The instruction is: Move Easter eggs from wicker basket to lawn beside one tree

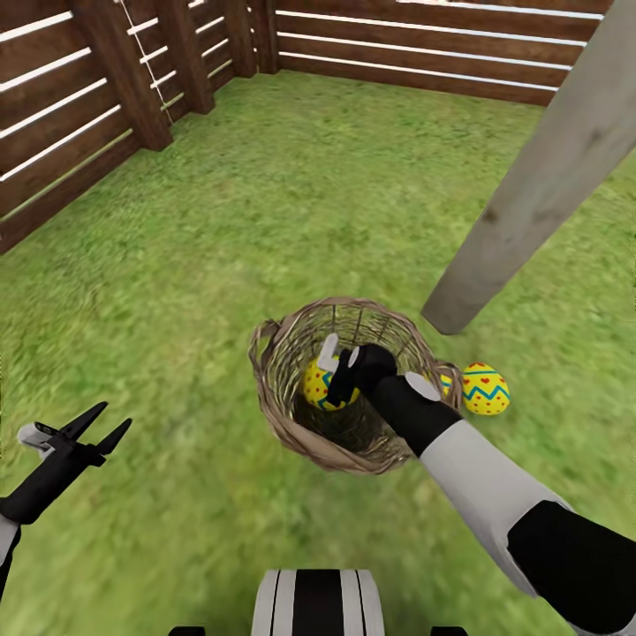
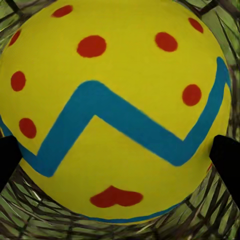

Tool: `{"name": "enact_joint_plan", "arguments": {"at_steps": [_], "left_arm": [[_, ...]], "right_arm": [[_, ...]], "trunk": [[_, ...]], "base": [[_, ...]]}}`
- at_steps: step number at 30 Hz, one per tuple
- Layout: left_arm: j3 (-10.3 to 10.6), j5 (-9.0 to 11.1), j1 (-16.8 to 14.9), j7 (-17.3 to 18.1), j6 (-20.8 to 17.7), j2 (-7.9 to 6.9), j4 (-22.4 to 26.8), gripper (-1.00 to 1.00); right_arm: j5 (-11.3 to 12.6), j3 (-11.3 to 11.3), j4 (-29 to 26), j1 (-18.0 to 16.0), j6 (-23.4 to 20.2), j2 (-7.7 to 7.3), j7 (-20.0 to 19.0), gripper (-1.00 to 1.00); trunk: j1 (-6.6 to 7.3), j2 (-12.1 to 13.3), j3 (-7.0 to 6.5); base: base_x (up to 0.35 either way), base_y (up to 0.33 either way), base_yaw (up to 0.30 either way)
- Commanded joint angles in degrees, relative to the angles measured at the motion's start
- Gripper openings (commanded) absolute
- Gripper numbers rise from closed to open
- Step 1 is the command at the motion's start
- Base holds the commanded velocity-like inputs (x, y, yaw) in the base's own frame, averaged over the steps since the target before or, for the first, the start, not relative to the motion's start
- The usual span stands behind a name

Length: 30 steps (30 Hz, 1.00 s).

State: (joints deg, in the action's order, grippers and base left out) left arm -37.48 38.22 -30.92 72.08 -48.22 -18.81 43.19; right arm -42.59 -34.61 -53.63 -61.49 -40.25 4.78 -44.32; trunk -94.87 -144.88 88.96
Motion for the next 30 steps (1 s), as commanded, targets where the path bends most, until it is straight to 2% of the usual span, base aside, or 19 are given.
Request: {"name": "enact_joint_plan", "arguments": {"at_steps": [1, 5, 8, 10, 13, 14, 16, 17, 18, 19, 20, 23, 24, 25, 27, 30], "left_arm": [[0.0, 0.1, 0.0, 0.1, -0.5, 0.00, 0.0, 1.00], [0.0, 0.1, 0.0, 0.1, -0.5, 0.00, 0.0, 1.00], [0.0, 0.1, 0.0, 0.1, -0.5, 0.00, 0.0, 1.00], [0.0, 0.1, 0.0, 0.0, -0.5, 0.03, 0.0, 1.00], [0.0, 0.1, 0.0, 0.0, -0.6, 0.08, -0.1, 1.00], [0.0, 0.1, 0.0, 0.0, -0.6, 0.08, -0.1, 1.00], [0.0, 0.1, 0.0, 0.0, -0.6, 0.09, -0.2, 1.00], [0.0, 0.1, 0.0, 0.0, -0.6, 0.09, -0.2, 1.00], [0.1, 0.1, 0.0, 0.0, -0.5, 0.10, -0.2, 1.00], [0.1, 0.1, 0.0, 0.0, -0.6, 0.15, -0.2, 1.00], [0.1, 0.1, 0.0, 0.0, -0.6, 0.11, -0.2, 1.00], [0.1, 0.0, 0.0, 0.0, -0.6, 0.09, -0.4, 1.00], [0.1, 0.0, 0.0, 0.0, -0.6, 0.09, -0.4, 1.00], [0.1, 0.0, 0.0, 0.0, -0.6, 0.09, -0.4, 1.00], [0.1, 0.0, 0.0, 0.0, -0.6, 0.15, -0.4, 1.00], [0.1, 0.0, 0.0, -0.1, -0.6, 0.31, -0.2, 1.00]], "right_arm": [[-0.6, 0.0, -0.1, 0.0, -0.1, -0.11, -0.5, -1.00], [-0.5, 0.4, 0.0, 0.0, -0.1, -0.70, -0.5, -1.00], [-0.6, 5.0, -0.5, 0.0, -0.1, -1.10, -0.5, -1.00], [-0.6, 6.9, -1.4, 0.0, -0.1, -1.37, -0.5, -1.00], [-0.6, 13.6, -5.5, 0.0, -0.2, -1.52, -0.6, -1.00], [-0.5, 14.7, -6.2, 0.0, -0.2, -1.71, -0.6, -1.00], [-0.3, 15.4, -7.3, 0.0, -0.2, -2.37, -0.7, -1.00], [-0.1, 16.1, -8.1, 0.0, -0.3, -2.59, -2.2, -1.00], [-0.2, 17.9, -9.2, 0.0, -0.3, -2.69, -5.7, -1.00], [-0.4, 21.5, -11.6, 0.0, -0.5, -2.71, -11.3, -1.00], [-0.5, 23.2, -13.9, 0.0, -0.7, -2.74, -14.4, -1.00], [-0.3, 24.4, -19.5, 0.3, -3.7, -2.95, -16.1, -1.00], [-0.2, 27.3, -22.6, 0.4, -4.8, -3.14, -16.3, -1.00], [-0.1, 29.1, -23.5, 0.4, -5.6, -3.13, -17.1, -1.00], [-0.1, 32.3, -25.1, 0.4, -6.8, -3.19, -21.2, -1.00], [0.0, 41.4, -26.6, 0.4, -7.7, -2.74, -32.0, -1.00]], "trunk": [[0.04, 0.0, -0.19], [0.14, 0.1, -1.08], [0.22, 0.1, -1.74], [0.27, 0.1, -2.19], [0.34, 0.2, -2.85], [0.37, 0.2, -3.07], [0.42, 0.2, -3.52], [0.45, 0.2, -3.74], [0.47, 0.2, -3.96], [0.50, 0.2, -4.18], [0.53, 0.3, -4.40], [0.60, 0.3, -5.07], [0.63, 0.3, -5.29], [0.65, 0.3, -5.51], [0.71, 0.3, -5.95], [0.78, 0.4, -6.62]], "base": [[-0.094, 0.000, 0.000], [-0.245, 0.000, 0.000], [-0.036, 0.000, 0.000], [-0.126, 0.000, 0.000], [-0.078, 0.000, 0.000], [-0.012, 0.000, 0.000], [-0.004, 0.000, 0.000], [0.000, 0.000, 0.000], [0.000, 0.000, 0.000], [0.000, 0.000, 0.000], [0.000, 0.000, 0.000], [-0.024, 0.000, 0.000], [-0.236, 0.000, 0.000], [-0.287, 0.000, 0.000], [-0.299, 0.000, 0.000], [-0.053, 0.000, 0.000]]}}
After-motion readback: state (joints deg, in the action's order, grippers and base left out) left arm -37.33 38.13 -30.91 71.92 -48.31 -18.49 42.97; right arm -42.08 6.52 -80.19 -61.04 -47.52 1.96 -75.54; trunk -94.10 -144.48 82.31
